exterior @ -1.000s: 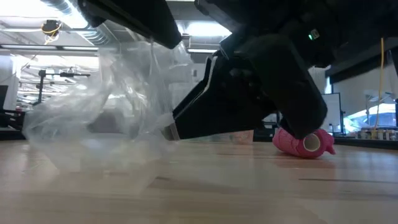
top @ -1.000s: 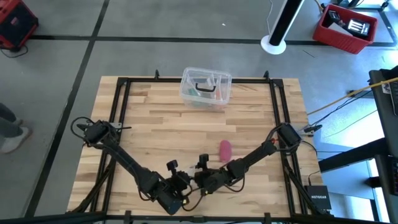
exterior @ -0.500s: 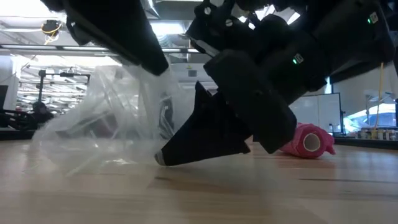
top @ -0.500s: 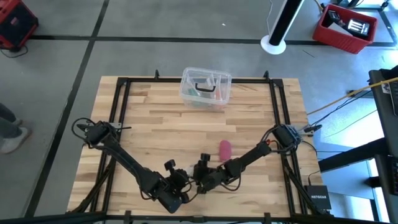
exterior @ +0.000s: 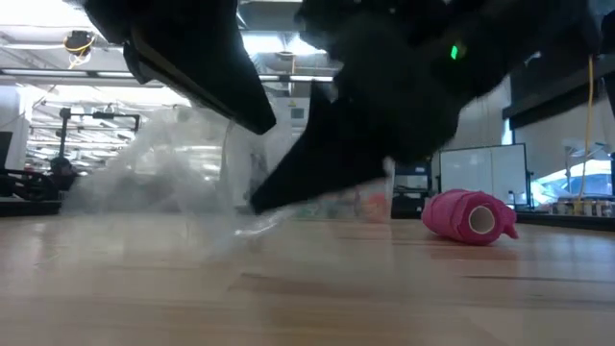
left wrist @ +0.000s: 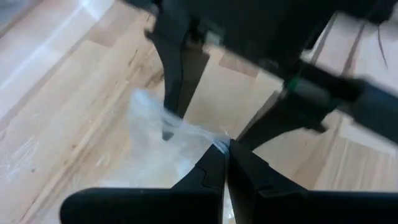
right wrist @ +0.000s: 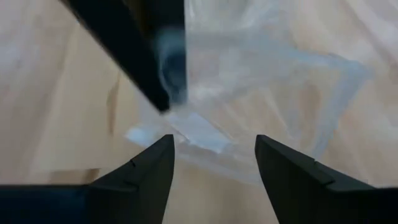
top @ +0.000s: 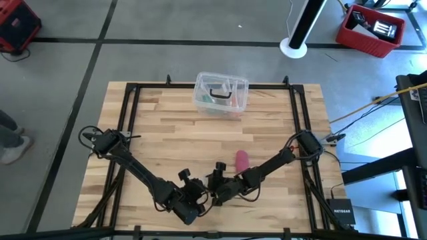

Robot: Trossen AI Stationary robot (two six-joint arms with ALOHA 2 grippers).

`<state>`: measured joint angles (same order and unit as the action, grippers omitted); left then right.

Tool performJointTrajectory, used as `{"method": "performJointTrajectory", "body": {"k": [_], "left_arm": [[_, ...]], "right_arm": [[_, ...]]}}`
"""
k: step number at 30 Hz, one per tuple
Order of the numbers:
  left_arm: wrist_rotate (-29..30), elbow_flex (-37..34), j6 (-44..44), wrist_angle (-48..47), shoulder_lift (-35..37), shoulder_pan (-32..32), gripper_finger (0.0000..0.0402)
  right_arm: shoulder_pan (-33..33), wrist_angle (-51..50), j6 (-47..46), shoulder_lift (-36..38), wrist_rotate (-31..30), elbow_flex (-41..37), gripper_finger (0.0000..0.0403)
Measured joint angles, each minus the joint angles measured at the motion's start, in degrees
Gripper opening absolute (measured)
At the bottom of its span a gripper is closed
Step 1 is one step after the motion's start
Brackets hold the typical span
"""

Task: Roll bandage
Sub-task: Open the transparent zip bag, then put the pink bandage into the transparent zip bag

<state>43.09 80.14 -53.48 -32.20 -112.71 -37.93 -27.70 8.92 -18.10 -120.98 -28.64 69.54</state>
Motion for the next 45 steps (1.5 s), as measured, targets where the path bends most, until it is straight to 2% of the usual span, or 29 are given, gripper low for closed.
{"method": "performJointTrajectory", "body": {"k": [9, 13, 19, 22, 25, 27, 29, 32, 36, 41, 45], "left_arm": [[-0.1, 0.0, 0.2, -0.1, 0.0, 0.5, 0.0001], [-0.3, 0.0, 0.5, -0.1, -0.1, 0.5, 0.0001], [-0.3, 0.0, 1.4, 0.1, -0.2, 0.5, 0.0001], [-0.3, 0.0, 1.4, 0.2, -0.2, 0.5, 0.0001], [-0.3, 0.0, 1.4, 0.2, -0.2, 0.5, 0.0001], [-0.3, 0.0, 1.4, 0.2, -0.2, 0.5, 0.0001], [-0.3, -0.1, 1.4, 0.2, -0.2, 0.5, 0.0001], [-0.5, -0.1, 1.7, 0.3, -0.2, 0.4, 0.0001], [-0.7, -0.1, 1.8, 0.4, -0.2, 0.4, 0.0001], [-0.8, -0.1, 3.2, 2.0, -0.2, 0.4, 0.0001], [-0.8, -0.1, 4.3, 3.3, -0.2, 0.4, 0.0001]], "right_arm": [[-2.6, -10.5, -1.8, 9.0, 1.7, 0.0, 0.0227], [-4.8, -20.0, -6.3, 14.8, 1.9, 0.0, 0.0227], [-5.7, -40.8, -21.8, 23.8, 0.6, 0.2, 0.0237], [-4.7, -52.8, -32.3, 25.4, -3.6, 0.2, 0.0264], [-2.8, -62.8, -45.6, 25.0, -4.8, -0.3, 0.0297], [-2.0, -61.6, -52.6, 24.6, -5.3, -2.2, 0.0312], [-1.4, -56.6, -54.9, 24.4, -4.7, -5.3, 0.0319], [-0.9, -45.6, -56.9, 24.2, -4.1, -10.4, 0.0318], [-0.3, -40.6, -62.6, 24.2, -3.1, -15.0, 0.0308], [-0.5, -36.2, -65.8, 22.8, -1.7, -18.1, 0.0296], [-0.3, -29.8, -64.2, 18.6, 0.0, -18.0, 0.0291]]}}
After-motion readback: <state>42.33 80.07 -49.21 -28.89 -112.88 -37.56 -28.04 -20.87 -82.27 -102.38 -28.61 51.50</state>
